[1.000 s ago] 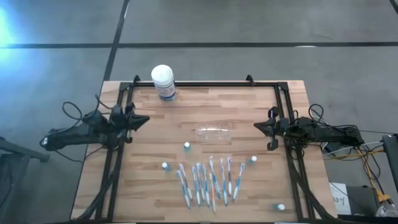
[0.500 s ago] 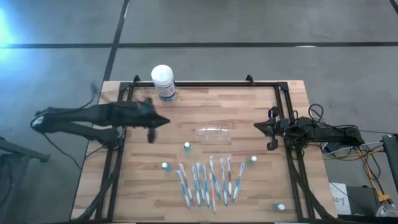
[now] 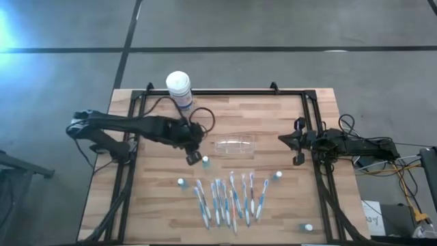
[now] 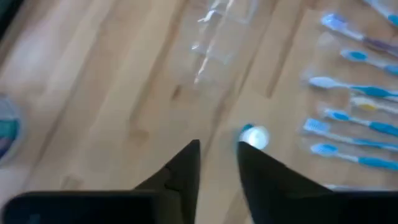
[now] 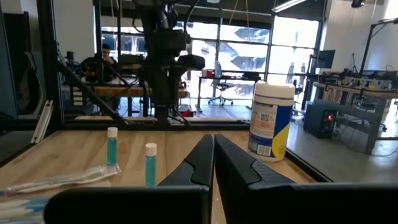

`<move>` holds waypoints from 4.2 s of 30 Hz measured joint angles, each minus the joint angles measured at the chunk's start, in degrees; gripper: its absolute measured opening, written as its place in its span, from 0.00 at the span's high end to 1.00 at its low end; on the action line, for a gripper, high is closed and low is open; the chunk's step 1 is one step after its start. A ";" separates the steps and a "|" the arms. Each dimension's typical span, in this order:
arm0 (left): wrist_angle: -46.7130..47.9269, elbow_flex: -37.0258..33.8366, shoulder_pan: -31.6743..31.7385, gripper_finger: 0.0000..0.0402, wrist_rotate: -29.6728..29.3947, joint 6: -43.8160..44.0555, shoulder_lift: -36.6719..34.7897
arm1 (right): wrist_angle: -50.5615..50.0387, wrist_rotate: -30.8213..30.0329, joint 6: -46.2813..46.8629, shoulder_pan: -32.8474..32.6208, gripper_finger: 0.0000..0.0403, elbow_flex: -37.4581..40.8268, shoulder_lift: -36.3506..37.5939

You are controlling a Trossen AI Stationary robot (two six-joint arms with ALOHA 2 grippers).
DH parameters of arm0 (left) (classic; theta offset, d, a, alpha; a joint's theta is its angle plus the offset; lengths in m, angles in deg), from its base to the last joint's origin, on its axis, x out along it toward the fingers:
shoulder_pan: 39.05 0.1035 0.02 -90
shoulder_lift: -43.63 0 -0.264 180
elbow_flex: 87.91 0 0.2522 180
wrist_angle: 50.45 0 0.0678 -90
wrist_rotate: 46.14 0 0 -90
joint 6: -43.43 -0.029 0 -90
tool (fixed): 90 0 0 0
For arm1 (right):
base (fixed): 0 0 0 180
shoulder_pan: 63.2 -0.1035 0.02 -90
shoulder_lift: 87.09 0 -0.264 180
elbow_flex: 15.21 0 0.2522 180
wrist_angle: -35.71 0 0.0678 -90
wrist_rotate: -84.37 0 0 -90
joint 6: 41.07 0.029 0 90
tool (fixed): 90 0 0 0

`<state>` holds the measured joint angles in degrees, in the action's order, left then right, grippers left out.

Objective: Pick & Place toothbrushing station
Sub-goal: Put the blue mouthwash into the transparent organizer

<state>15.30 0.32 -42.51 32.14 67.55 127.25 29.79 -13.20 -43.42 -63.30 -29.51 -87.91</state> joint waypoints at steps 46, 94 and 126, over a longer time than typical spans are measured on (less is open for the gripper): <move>-2.21 1.99 -1.93 0.37 3.37 -6.11 15.47 | 0.06 -0.04 -0.11 0.00 0.98 0.00 -0.08; -4.61 2.46 -2.74 0.77 4.26 -11.17 8.63 | -0.03 -0.02 -0.24 0.02 0.98 0.00 -0.04; -50.53 -57.73 -3.24 0.77 3.08 -4.04 -50.54 | -0.18 -0.02 0.25 0.02 0.98 0.00 -0.06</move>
<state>-35.23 -57.40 -45.75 35.22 63.51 76.71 29.61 -13.22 -43.16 -63.28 -29.51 -87.97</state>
